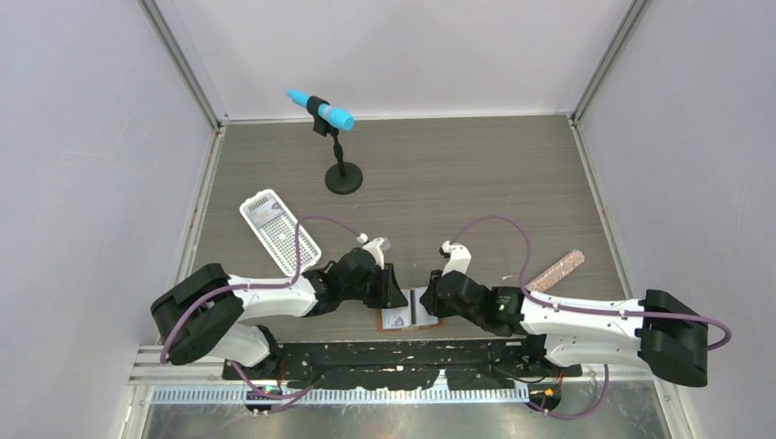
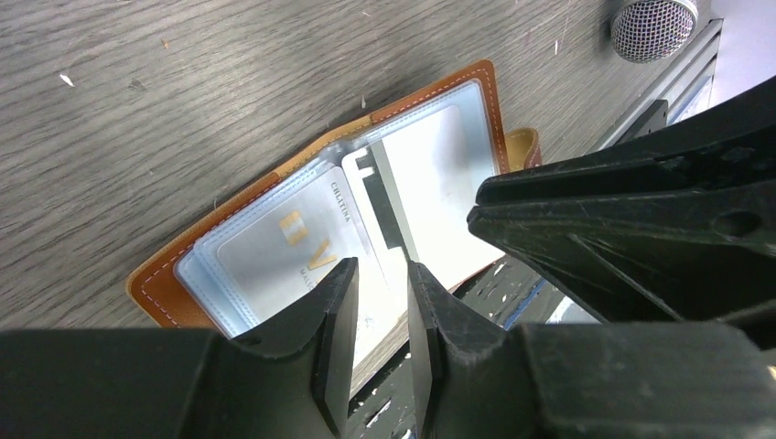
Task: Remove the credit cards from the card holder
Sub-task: Remove the credit card from the card holder.
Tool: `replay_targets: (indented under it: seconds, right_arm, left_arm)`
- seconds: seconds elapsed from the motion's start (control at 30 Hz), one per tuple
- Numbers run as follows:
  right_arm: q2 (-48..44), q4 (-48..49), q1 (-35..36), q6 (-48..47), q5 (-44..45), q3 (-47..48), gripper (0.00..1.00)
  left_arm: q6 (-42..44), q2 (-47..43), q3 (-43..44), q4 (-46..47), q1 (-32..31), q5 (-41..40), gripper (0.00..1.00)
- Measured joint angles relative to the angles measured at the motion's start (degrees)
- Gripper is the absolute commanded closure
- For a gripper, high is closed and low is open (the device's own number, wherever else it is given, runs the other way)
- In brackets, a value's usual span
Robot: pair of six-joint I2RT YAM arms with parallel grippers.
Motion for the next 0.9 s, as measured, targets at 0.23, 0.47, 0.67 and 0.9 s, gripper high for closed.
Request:
replay_targets:
  seconds: [0.23,0.47,0.67,0.9]
  right_arm:
    - [1.6,1.0,-0.1,0.3,0.1,-3.7,0.79]
    - [2.7,4.2,-0.2,1.2,0.1,-5.1,0.82]
    - [2.6,4.9,-0.3,1.6,0.2,-5.4,0.82]
    - [2.6,5.6,-0.3,1.8,0.1,-5.7,0.82]
  left_arm:
    - [-0.5,1.9,0.0,1.2,0.0,0.0,0.72]
    - [-1.8,3.1,0.0,3.3,0.0,0.0,0.72]
    - [-2.1,3.7,0.0,3.7,0.0,0.0,0.72]
    - [-3.5,4.5,0.0,4.8,-0.1,0.0,0.72]
